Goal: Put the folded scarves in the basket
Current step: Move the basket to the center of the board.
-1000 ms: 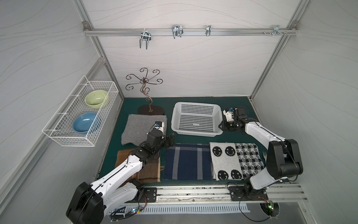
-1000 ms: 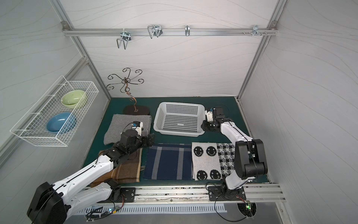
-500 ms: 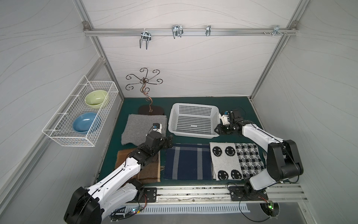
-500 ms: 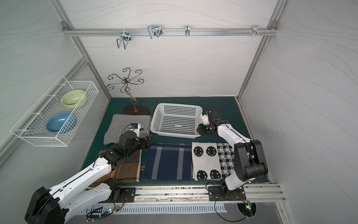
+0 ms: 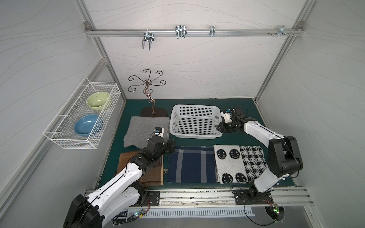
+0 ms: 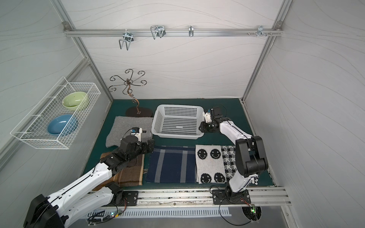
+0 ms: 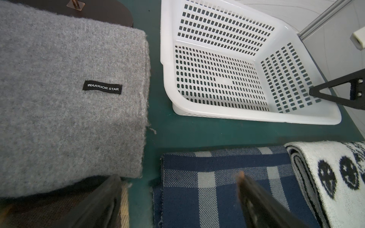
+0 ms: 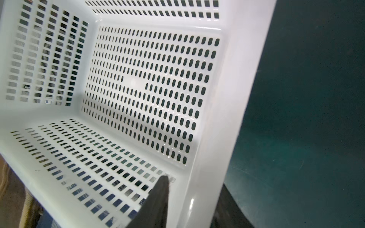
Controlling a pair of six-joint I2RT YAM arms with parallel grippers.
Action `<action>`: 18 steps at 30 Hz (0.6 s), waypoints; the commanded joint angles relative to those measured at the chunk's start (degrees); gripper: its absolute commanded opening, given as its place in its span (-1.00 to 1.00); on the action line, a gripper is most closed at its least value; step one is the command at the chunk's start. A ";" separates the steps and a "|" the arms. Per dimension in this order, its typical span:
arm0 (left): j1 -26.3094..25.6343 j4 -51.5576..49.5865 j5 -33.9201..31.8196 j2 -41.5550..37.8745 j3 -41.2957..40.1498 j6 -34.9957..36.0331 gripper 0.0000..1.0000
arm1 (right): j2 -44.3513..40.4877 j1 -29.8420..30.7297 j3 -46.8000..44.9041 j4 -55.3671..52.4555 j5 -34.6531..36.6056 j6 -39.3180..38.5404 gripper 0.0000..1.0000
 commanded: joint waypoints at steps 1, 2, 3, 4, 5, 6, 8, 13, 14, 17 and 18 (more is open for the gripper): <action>-0.39 -0.10 1.23 -0.53 -0.16 -1.22 0.89 | 0.25 0.69 1.22 -1.71 -0.14 -0.90 -0.09; -0.39 -0.76 1.72 -0.53 -0.23 -1.59 0.89 | -0.71 0.69 0.64 -1.64 0.89 -1.11 -0.07; -0.36 -1.27 2.17 -0.68 -0.41 -2.03 0.89 | -1.73 0.64 0.03 -1.38 1.59 -1.14 -0.02; -0.39 -1.79 2.91 -0.83 -0.86 -2.63 0.89 | -2.87 0.60 -0.57 -1.15 1.74 -0.95 0.09; -0.45 -2.50 3.61 -1.09 -1.26 -3.41 0.89 | -4.37 0.60 -0.99 -1.17 1.86 -0.91 0.16; -0.54 -3.23 3.82 -1.36 -1.60 -4.32 0.89 | -5.56 0.60 -1.24 -1.54 2.30 -0.69 0.20; -0.89 -5.30 3.78 -2.00 -2.81 -6.88 0.86 | -8.68 0.60 -1.55 -3.00 4.23 0.31 0.25; -2.92 -5.74 5.97 -4.51 -6.69 -10.72 0.80 | -15.53 0.25 -1.92 -8.96 8.05 1.59 0.30; -3.55 -6.30 5.90 -4.78 -7.11 -11.24 0.78 | -17.77 0.31 -3.12 -9.62 7.84 2.17 0.30; -5.31 -9.14 3.94 -5.98 -7.71 -12.88 0.77 | -25.44 1.13 -7.57 -10.57 5.95 4.78 0.28; -5.44 -9.75 3.22 -6.30 -7.94 -13.60 0.77 | -27.51 1.60 -8.65 -11.24 5.17 5.46 0.26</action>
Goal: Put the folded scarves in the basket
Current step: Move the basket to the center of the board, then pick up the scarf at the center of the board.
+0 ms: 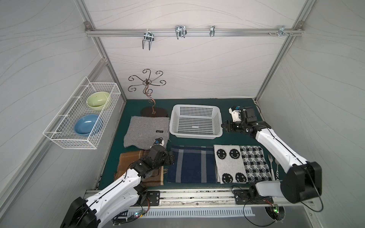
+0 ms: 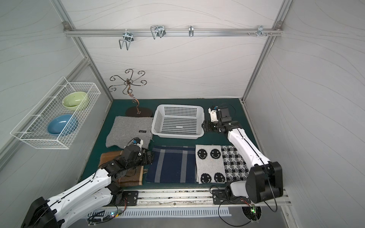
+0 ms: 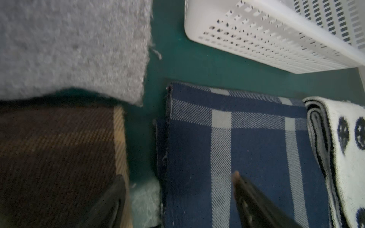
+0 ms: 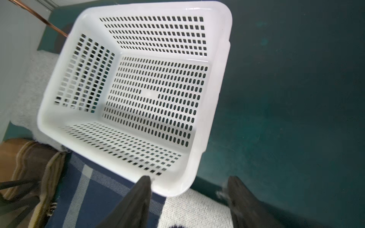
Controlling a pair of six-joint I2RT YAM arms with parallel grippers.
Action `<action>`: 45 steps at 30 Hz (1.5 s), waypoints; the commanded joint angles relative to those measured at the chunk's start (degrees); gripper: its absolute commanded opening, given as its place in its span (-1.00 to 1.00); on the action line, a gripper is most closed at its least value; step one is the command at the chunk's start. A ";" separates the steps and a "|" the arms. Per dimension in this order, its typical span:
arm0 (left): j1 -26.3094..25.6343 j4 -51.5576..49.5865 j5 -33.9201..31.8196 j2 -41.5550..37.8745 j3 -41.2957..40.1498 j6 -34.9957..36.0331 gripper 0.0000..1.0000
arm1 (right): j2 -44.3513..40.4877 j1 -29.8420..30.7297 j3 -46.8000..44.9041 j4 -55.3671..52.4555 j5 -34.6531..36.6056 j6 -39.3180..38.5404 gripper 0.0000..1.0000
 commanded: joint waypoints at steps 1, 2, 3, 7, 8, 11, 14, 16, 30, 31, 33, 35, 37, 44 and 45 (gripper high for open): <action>-1.03 -1.16 -1.30 -1.65 -0.26 -3.13 0.77 | -6.55 1.77 -3.86 -5.48 -1.54 3.47 0.23; -0.99 -1.08 -0.94 -1.57 -0.58 -3.19 0.77 | -8.47 2.71 -4.93 -6.67 -2.16 4.30 0.20; -1.03 -0.97 -0.37 -1.44 -0.66 -3.32 0.77 | -10.12 3.58 -6.06 -7.23 -2.89 5.10 0.19; -2.06 1.89 1.64 0.24 -2.17 -4.32 0.75 | -18.28 9.52 -13.52 -5.83 -5.05 10.84 0.15; -2.24 2.40 1.73 0.87 -2.40 -4.49 0.74 | -19.56 11.38 -15.05 -5.18 -4.72 12.28 0.14; -2.43 4.07 2.16 2.80 -2.71 -4.41 0.71 | -20.99 17.97 -19.51 -2.35 -3.02 16.11 0.10; -3.28 5.25 2.28 3.80 -2.68 -4.84 0.67 | -18.82 24.20 -21.98 -0.71 0.68 18.38 0.09; -4.07 5.17 1.77 4.42 -2.35 -4.79 0.67 | -16.89 27.63 -23.10 0.67 2.75 19.65 0.10; -5.35 11.53 1.66 11.66 -4.54 -5.41 0.67 | -5.93 32.38 -25.74 4.79 8.35 23.80 0.15; -5.58 11.98 1.56 12.50 -4.54 -5.50 0.67 | -4.82 32.41 -25.58 5.13 8.46 23.75 0.16; -5.93 12.52 1.48 14.13 -4.34 -5.45 0.66 | -3.33 32.72 -25.55 5.76 8.59 23.66 0.16; -6.29 13.28 1.50 15.87 -4.27 -5.43 0.62 | -2.73 32.96 -25.66 6.21 8.96 23.75 0.18; -6.52 14.35 2.00 17.38 -4.43 -5.50 0.57 | -2.69 33.09 -25.87 6.31 9.20 23.79 0.18; -6.92 24.04 4.91 21.06 -6.25 -6.28 0.20 | -4.61 33.08 -27.34 7.56 10.17 23.97 0.18; -6.92 24.53 5.24 21.80 -6.00 -6.12 0.21 | -4.66 33.02 -27.36 7.63 10.26 23.94 0.18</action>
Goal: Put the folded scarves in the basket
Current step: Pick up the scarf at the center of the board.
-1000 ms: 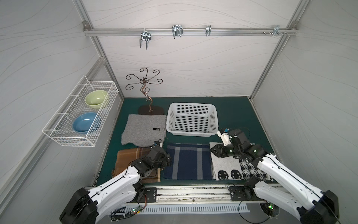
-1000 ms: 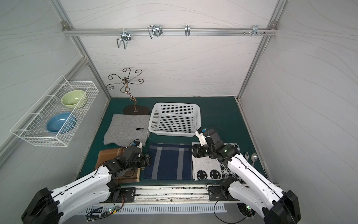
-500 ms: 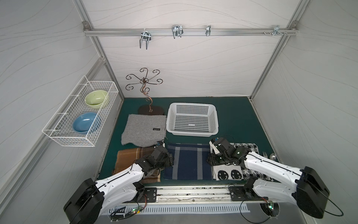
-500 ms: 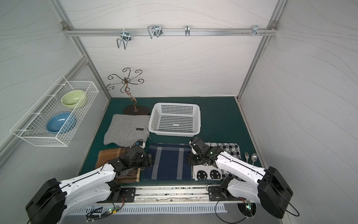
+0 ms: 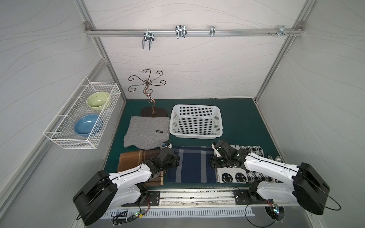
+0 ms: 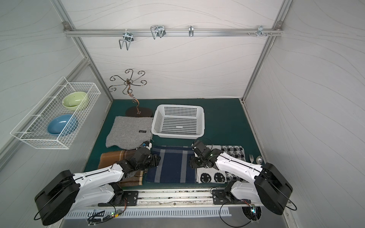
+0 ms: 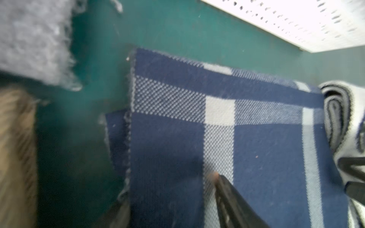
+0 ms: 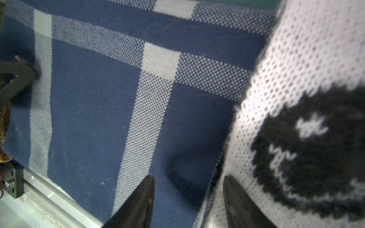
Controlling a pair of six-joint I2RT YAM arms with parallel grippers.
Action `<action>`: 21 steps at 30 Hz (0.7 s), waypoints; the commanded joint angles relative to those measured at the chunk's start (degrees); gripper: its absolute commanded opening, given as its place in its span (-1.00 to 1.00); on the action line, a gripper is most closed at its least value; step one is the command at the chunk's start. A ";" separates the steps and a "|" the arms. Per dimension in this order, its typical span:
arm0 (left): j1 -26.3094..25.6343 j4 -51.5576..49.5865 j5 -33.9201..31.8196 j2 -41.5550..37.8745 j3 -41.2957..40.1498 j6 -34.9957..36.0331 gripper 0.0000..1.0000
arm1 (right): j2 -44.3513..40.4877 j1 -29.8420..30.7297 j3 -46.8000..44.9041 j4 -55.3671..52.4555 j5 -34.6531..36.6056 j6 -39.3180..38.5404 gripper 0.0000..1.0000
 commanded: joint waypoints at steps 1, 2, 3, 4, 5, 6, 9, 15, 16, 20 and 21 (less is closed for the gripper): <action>-0.66 2.30 4.22 3.64 -1.64 -0.72 0.24 | -1.06 0.28 -0.89 0.70 1.41 0.66 0.17; -0.81 3.02 4.32 4.70 -1.49 -0.67 0.24 | -1.03 0.33 -0.88 0.85 1.35 0.44 0.17; -1.06 3.56 4.33 5.49 -1.30 -0.52 0.23 | -1.04 0.34 -0.87 0.90 1.41 0.43 0.16; -1.23 4.36 4.19 6.45 -1.29 -0.37 0.20 | -1.04 0.27 -0.79 1.04 1.41 0.43 0.16; -1.28 5.59 4.59 7.64 -1.29 -0.34 0.01 | -1.03 0.26 -0.87 1.32 1.26 0.43 0.15; -1.27 6.42 5.33 8.71 -1.22 -0.10 -0.24 | -0.97 0.31 -0.92 1.60 1.09 0.43 0.15; -1.28 5.78 6.11 10.64 -0.52 0.32 -1.00 | -1.08 0.29 -0.80 1.90 0.89 0.47 0.15; -0.16 -4.46 1.02 3.49 -1.33 2.08 -1.00 | 0.04 0.42 -0.53 2.63 -0.23 0.00 0.17; 0.77 -6.24 0.83 1.58 -1.62 2.52 -1.00 | 0.92 0.36 -0.50 3.11 -0.43 0.00 0.19; 2.75 -7.64 1.50 -1.63 -2.63 1.88 -1.00 | 5.36 0.48 0.67 5.12 -1.14 -0.06 0.24; 2.88 -8.00 1.41 -1.15 -2.43 1.47 -1.00 | 6.92 0.44 1.30 5.11 -1.02 -0.17 0.25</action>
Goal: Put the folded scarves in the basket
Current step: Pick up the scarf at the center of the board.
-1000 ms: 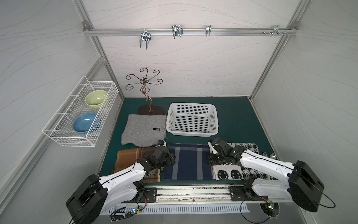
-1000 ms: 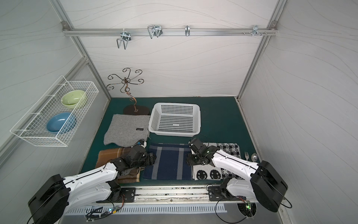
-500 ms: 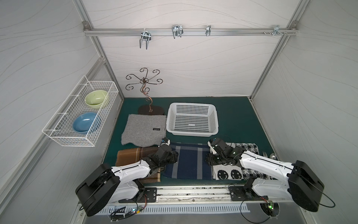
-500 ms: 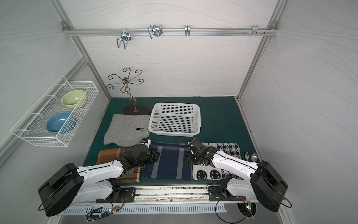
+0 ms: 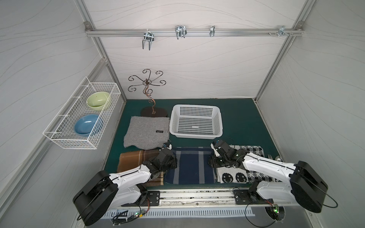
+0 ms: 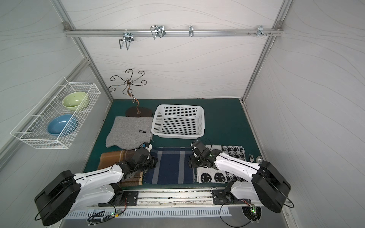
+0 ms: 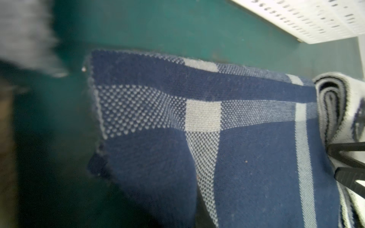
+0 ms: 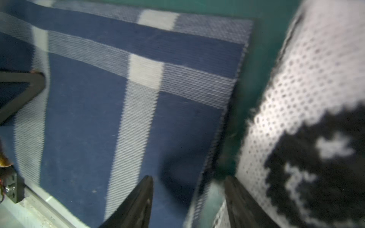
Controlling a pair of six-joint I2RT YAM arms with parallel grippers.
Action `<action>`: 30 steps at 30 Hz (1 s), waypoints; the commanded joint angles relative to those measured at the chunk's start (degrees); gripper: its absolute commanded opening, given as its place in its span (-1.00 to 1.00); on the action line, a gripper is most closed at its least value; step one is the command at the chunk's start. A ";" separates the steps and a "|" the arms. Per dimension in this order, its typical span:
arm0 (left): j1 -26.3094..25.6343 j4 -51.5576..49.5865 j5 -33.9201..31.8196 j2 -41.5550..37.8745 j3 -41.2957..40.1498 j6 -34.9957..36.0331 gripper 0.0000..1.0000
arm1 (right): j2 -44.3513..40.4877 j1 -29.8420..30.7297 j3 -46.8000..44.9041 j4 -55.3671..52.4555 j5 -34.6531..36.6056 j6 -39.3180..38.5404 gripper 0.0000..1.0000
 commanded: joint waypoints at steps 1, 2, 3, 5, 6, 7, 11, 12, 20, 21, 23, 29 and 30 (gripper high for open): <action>0.88 -6.72 -0.48 1.22 -0.48 0.44 -1.00 | 4.33 0.32 1.99 0.87 -0.21 -0.36 0.27; 0.92 -6.46 -0.38 1.98 -0.34 0.58 -1.00 | 5.60 0.36 2.48 0.85 0.01 -0.55 0.27; 1.01 -6.09 -0.05 2.90 -0.08 0.91 -1.00 | 6.78 0.38 2.81 1.31 -0.27 -0.82 0.27; 1.02 -5.20 0.53 4.06 -0.09 1.14 -1.00 | 8.45 0.43 2.96 2.90 -1.59 -0.87 0.27; 1.03 -4.38 0.88 4.13 -0.42 0.92 -0.94 | 9.24 0.56 2.95 3.55 -2.05 -0.62 0.25; 1.01 -3.81 0.98 4.10 -0.79 0.70 -0.89 | 9.77 0.90 2.93 3.88 -2.28 -0.46 0.23; 1.01 -3.07 0.96 3.49 -1.42 0.45 -0.88 | 11.07 2.24 2.26 5.35 -3.11 0.48 0.08; 1.01 -2.79 1.03 3.54 -1.40 0.51 -0.87 | 11.57 2.25 1.60 6.88 -4.25 0.95 0.02; 0.47 4.07 4.29 7.09 -1.89 -0.05 -1.00 | 17.04 2.25 0.62 15.38 -8.17 2.61 -1.00; 0.14 4.68 4.41 7.22 -1.78 -0.22 -1.00 | 17.03 2.33 1.05 15.33 -8.13 2.39 -1.00; -0.91 3.96 4.25 6.70 -0.77 -0.04 -1.00 | 15.85 2.42 1.83 14.43 -7.52 1.73 -1.00; -2.06 -4.88 2.56 -1.05 4.28 0.40 -1.00 | 7.45 2.67 4.91 6.90 -5.50 -0.85 -1.00; -2.13 -7.04 2.30 -2.75 5.58 0.67 -1.00 | 5.32 2.68 5.37 4.86 -4.81 -1.25 -1.00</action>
